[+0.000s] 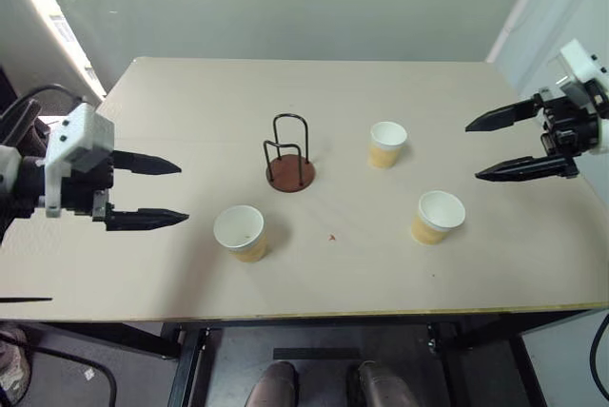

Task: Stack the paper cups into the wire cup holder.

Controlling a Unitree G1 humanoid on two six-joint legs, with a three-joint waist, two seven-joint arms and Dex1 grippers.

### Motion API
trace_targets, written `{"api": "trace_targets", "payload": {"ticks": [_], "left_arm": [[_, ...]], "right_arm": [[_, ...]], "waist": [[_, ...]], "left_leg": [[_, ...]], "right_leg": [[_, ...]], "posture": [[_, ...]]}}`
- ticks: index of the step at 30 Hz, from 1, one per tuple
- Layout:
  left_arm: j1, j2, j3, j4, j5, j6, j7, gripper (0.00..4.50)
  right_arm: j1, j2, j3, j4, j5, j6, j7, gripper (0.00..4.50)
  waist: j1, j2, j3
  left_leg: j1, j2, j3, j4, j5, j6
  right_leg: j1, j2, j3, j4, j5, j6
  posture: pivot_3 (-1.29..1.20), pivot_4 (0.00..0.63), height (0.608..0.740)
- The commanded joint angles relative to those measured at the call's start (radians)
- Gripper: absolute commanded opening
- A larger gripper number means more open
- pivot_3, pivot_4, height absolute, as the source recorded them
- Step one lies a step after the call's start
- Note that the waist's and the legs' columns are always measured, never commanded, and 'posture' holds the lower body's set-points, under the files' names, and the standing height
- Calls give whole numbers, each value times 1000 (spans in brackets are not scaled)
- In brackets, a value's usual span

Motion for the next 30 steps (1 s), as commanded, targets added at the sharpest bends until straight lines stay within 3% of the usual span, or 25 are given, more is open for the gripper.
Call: {"api": "trace_targets", "payload": {"ticks": [1,7,11,15,19,22,30], "left_arm": [[-22,2,21,3,-16,7,4,4472],[-101,-40,-2,68,13,-28,59,4472],[-273,-181,-89,216,147,-125,250,4472],[-367,-289,-175,303,190,-128,261,4472],[-434,-414,-277,465,313,-277,315,4472],[-512,-514,-300,658,376,-382,392,4472],[-665,-681,-276,953,397,-536,425,4472]], "right_arm": [[-4,-26,-22,-22,29,15,4,4500],[7,-23,-42,-21,22,25,4,4500],[5,-8,-66,-45,62,48,4,4500],[-5,23,-113,-103,101,100,4,4500],[-27,97,-183,-125,91,134,-64,4500],[-3,110,-207,-158,81,153,-70,4500],[33,89,-256,-203,68,195,-78,4500]], "waist": [[0,0,0],[2,0,0],[11,1,0],[9,1,0],[8,1,0],[14,0,0],[29,0,0]], "left_leg": [[0,0,0,0,0,0],[-1,0,0,0,0,0],[1,-1,0,1,1,0],[0,-1,0,4,1,1],[-1,-1,0,7,1,2],[0,-1,0,8,1,3],[-8,-2,1,14,1,5]], "right_leg": [[0,0,0,0,0,0],[0,0,0,-1,0,0],[2,-1,0,0,0,0],[2,-1,0,1,2,2],[3,-1,0,0,3,4],[4,-1,0,0,4,5],[4,-1,-1,-8,8,11]], "posture": [[0,150,740],[0,150,740],[0,150,740],[0,150,740],[0,150,740],[0,150,740],[0,150,740]]}}
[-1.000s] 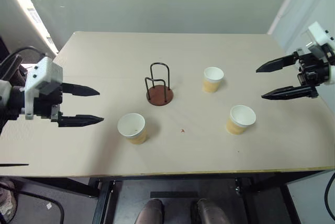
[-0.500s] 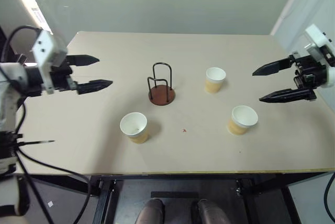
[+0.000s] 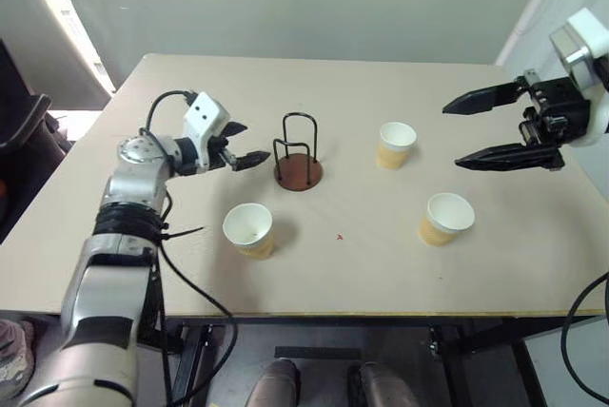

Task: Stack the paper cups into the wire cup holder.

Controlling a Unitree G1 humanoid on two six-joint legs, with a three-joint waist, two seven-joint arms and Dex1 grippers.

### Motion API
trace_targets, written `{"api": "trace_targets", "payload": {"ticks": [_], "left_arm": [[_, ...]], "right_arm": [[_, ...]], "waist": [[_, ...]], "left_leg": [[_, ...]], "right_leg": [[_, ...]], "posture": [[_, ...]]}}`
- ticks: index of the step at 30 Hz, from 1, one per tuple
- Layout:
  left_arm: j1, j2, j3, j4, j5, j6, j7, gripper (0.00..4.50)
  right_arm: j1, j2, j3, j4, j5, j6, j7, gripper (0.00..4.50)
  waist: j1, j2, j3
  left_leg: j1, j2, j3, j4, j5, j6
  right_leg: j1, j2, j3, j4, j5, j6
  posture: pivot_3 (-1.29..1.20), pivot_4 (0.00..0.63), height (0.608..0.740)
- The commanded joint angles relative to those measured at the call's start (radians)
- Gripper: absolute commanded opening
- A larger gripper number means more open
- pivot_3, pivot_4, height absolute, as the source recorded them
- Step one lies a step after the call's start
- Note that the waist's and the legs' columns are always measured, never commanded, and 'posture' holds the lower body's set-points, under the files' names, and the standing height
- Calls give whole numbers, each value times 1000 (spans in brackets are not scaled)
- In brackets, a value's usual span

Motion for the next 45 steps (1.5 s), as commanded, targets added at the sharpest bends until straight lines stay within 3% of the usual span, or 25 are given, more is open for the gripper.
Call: {"api": "trace_targets", "payload": {"ticks": [1,8,11,22,29,37,42,45], "left_arm": [[-74,-31,19,100,20,-67,24,4472],[-122,-89,-9,222,92,-115,73,4472],[-131,-116,-20,244,129,-126,140,3952],[-141,-128,2,249,145,-152,194,123],[-181,-107,67,196,51,-131,10,25],[-96,-127,-34,-213,-39,102,-330,25],[55,-132,-148,-508,-27,198,-347,25],[108,-160,-182,-585,-20,208,-308,25]], "right_arm": [[2,-24,-59,-39,-6,14,-11,4500],[39,-31,-90,-79,-1,37,-34,4500],[56,-38,-107,-95,0,48,-45,4500],[91,-46,-129,-116,-8,50,-60,4500],[85,-42,-126,-101,-20,38,-56,4500],[139,-73,-115,-168,-3,53,-3,4500],[175,-77,-117,-181,-17,41,-8,4500],[193,-77,-117,-190,-20,36,-12,4500]], "waist": [[4,0,0],[6,0,0],[6,0,0],[6,0,0],[7,0,0],[18,0,0],[16,0,0],[16,0,0]], "left_leg": [[0,-1,0,0,0,0],[0,-1,2,1,1,3],[0,-1,2,1,2,4],[1,-2,2,10,3,6],[1,-2,2,15,2,8],[-1,-4,3,16,1,8],[0,-4,6,18,2,7],[0,-3,6,19,1,8]], "right_leg": [[0,0,0,-1,0,1],[1,0,2,-1,1,3],[1,0,2,-1,2,5],[6,0,3,-1,4,9],[8,0,3,-1,5,11],[9,0,4,-3,4,13],[10,-1,6,-3,2,16],[10,-1,6,-3,2,16]], "posture": [[0,150,740],[0,150,740],[0,150,740],[0,150,740],[0,150,740],[0,150,740],[0,150,740],[0,150,740]]}}
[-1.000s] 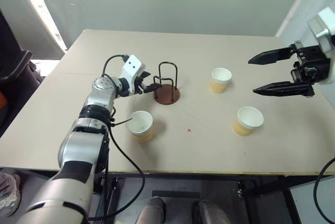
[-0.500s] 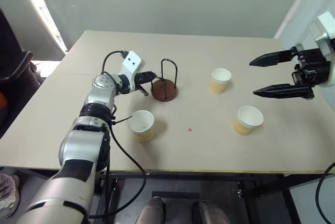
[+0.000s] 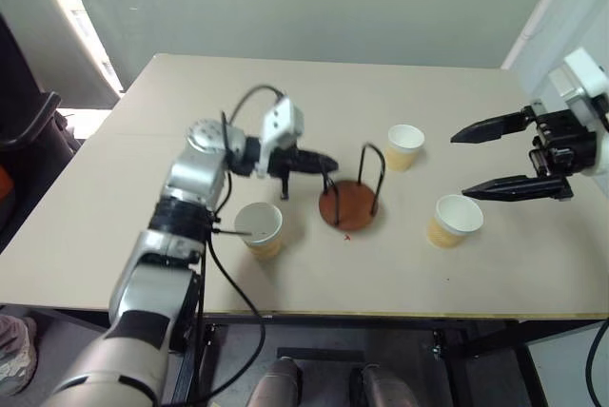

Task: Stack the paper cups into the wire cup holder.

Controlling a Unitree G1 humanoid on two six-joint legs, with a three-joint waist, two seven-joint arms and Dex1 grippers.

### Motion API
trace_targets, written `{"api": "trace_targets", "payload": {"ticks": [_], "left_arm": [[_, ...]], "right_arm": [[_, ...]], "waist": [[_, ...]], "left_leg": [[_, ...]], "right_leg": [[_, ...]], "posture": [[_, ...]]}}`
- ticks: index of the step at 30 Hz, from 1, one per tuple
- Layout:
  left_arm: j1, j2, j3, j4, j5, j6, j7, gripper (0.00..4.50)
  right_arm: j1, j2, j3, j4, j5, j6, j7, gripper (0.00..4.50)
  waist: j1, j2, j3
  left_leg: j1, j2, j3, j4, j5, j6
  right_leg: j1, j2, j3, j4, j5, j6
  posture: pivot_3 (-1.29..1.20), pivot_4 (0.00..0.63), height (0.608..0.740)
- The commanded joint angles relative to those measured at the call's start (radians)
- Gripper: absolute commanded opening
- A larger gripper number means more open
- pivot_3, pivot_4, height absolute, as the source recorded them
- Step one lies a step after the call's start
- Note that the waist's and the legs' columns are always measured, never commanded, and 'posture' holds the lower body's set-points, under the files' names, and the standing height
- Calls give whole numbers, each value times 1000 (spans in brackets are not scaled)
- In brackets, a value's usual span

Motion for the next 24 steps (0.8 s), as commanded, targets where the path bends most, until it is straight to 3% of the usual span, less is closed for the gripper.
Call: {"api": "trace_targets", "payload": {"ticks": [1,12,15,24], "left_arm": [[9,-17,-17,-117,-2,7,36,25],[62,-22,-96,-71,80,-88,77,25],[53,-29,-106,-44,102,-68,104,817],[33,-12,-104,-38,155,-97,171,3984]], "right_arm": [[-1,-17,-30,-31,-5,-11,-4,4500],[63,-52,-10,-78,-32,-22,12,4500],[64,-47,-2,-79,-43,-25,7,4500],[79,-39,14,-67,-84,-42,-6,4500]], "waist": [[1,0,0],[2,1,0],[2,1,0],[2,1,0]], "left_leg": [[0,0,0,0,-1,1],[2,0,-1,0,-4,7],[2,0,-1,0,-4,7],[2,0,-1,0,-4,7]], "right_leg": [[0,0,0,0,0,0],[2,-1,-1,1,1,-1],[2,0,-1,1,1,-1],[2,-1,-1,0,1,0]], "posture": [[0,150,740],[0,150,740],[0,150,740],[0,150,740]]}}
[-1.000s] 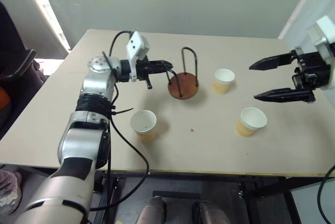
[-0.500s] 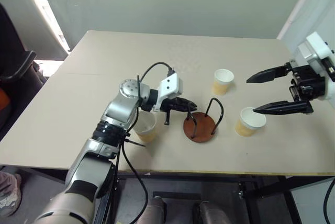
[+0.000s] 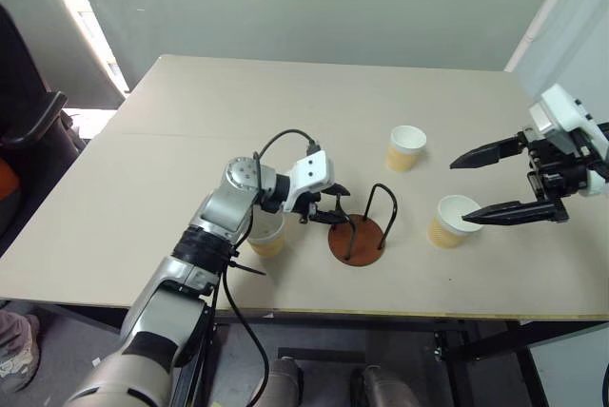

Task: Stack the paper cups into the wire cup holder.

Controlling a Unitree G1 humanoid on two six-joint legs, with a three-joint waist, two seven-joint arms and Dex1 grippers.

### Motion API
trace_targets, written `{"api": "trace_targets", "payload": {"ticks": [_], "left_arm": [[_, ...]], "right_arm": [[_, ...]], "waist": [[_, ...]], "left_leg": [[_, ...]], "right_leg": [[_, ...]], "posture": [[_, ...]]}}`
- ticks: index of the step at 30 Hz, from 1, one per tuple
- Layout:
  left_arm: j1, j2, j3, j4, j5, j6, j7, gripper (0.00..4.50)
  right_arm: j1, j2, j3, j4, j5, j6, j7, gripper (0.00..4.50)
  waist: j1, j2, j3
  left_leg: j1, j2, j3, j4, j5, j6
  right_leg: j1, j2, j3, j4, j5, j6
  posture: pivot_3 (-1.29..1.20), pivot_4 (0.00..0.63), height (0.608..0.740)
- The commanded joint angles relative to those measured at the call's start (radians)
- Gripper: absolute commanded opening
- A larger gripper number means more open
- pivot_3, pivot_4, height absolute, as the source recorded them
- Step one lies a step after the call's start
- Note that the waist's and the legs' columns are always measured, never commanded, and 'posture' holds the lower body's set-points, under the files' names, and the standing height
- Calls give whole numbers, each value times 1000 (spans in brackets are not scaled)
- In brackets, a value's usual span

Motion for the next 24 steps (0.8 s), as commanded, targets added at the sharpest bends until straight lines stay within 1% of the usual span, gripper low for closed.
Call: {"api": "trace_targets", "payload": {"ticks": [1,2,11,14,17,20,24], "left_arm": [[-25,31,2,-31,37,-52,18,4284],[-21,41,3,-43,30,-52,-1,4454],[-43,94,38,-115,-9,-7,-40,4454],[-62,129,44,-140,-11,-7,-63,4454],[-83,170,54,-145,-7,-8,-73,4454],[-86,228,56,-159,-4,-32,-109,4454],[-99,294,107,-184,-30,-17,-107,4454]], "right_arm": [[-8,2,3,0,-29,-23,-15,4500],[-8,3,6,2,-33,-26,-14,4500],[-25,11,36,39,-70,-55,6,4500],[-21,5,59,67,-116,-85,9,4500],[-10,-9,109,114,-212,-152,1,4500],[-4,-10,144,146,-274,-190,4,4500],[9,-10,187,168,-353,-235,5,4500]], "waist": [[0,0,0],[-1,0,0],[1,0,0],[0,0,0],[0,0,0],[-2,0,0],[-3,0,0]], "left_leg": [[0,0,0,0,0,0],[0,0,0,0,0,0],[0,0,0,0,0,0],[0,0,-1,0,0,0],[0,0,-1,0,0,0],[0,0,-1,-1,-2,0],[0,0,-2,-1,-2,0]], "right_leg": [[0,0,0,0,0,0],[0,0,0,0,0,0],[0,0,0,0,0,0],[0,0,0,0,0,0],[0,0,0,0,0,0],[0,0,0,0,0,-1],[-1,0,-1,0,0,-1]], "posture": [[0,150,740],[0,150,740],[0,150,740],[0,150,740],[0,150,740],[0,150,740],[0,150,740]]}}
